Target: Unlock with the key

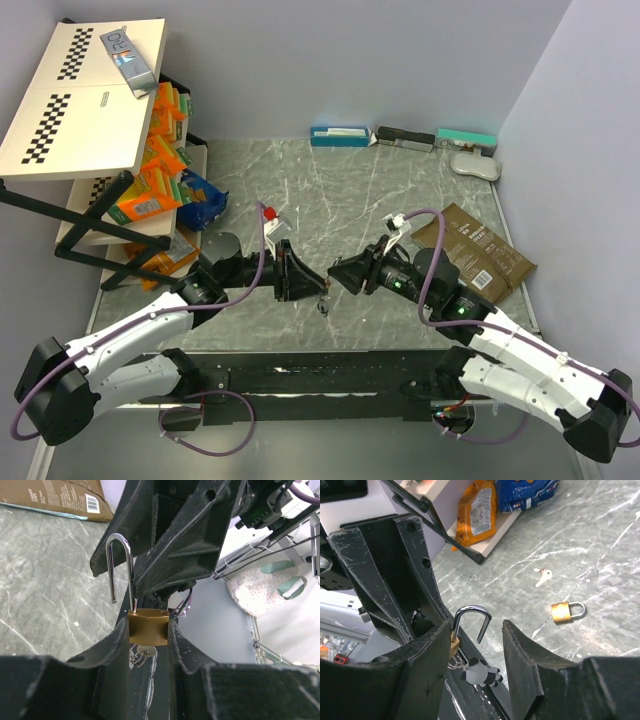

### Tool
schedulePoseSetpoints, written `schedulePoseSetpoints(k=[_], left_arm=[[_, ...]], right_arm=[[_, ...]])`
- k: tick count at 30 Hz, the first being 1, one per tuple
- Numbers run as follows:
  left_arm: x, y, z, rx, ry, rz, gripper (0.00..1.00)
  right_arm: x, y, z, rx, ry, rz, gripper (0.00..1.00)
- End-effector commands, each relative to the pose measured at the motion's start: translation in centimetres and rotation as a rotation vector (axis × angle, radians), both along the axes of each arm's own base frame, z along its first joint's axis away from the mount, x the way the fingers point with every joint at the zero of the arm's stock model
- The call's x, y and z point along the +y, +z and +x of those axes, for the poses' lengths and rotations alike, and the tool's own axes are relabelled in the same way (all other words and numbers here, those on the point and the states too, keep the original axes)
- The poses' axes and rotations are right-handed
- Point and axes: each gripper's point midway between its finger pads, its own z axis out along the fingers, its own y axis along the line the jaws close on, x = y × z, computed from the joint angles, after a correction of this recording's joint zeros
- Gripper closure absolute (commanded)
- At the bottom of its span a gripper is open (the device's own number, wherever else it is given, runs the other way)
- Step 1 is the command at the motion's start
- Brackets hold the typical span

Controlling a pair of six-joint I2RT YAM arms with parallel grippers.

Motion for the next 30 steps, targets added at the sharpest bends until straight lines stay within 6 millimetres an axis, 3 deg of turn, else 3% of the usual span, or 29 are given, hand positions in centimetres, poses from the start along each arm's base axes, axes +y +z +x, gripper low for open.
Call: schedulePoseSetpoints(k=[1,5,8,12,15,30], left_arm=[[-0.3,3.1,1.1,-0.084,0.040,-0.067,0.99],[-0.3,3.1,1.6,-0.071,0.070,-0.064,0.99],[-0.4,2.5,2.5,-0.053,0.110,-0.036,0.99],[-0.6,2.7,2.3,-0.061,0.089,-0.047,0.99],[-0.8,2.8,2.1,-0.057,0.070,-0.054,0.99],[-1.0,2.4,1.1,-0.043,0.001,-0.071,0.99]], right_arm=[[-0.2,2.6,0.3,-0.033,-0.043,0.047,0.47],[-1.2,2.3,0.3,-0.023,-0.080,0.031,0.38],[-1.4,3.2,0.0,-0.030,-0.090,0.059,0.37],[-0.9,3.6,-0.5,-0.027,-0.053,0.081,0.48],[-0.1,3.6,-0.6,-0.022,-0.024,0.092,0.51],[1.4,3.8,0.0,-0.027,0.004,0.119,0.53]])
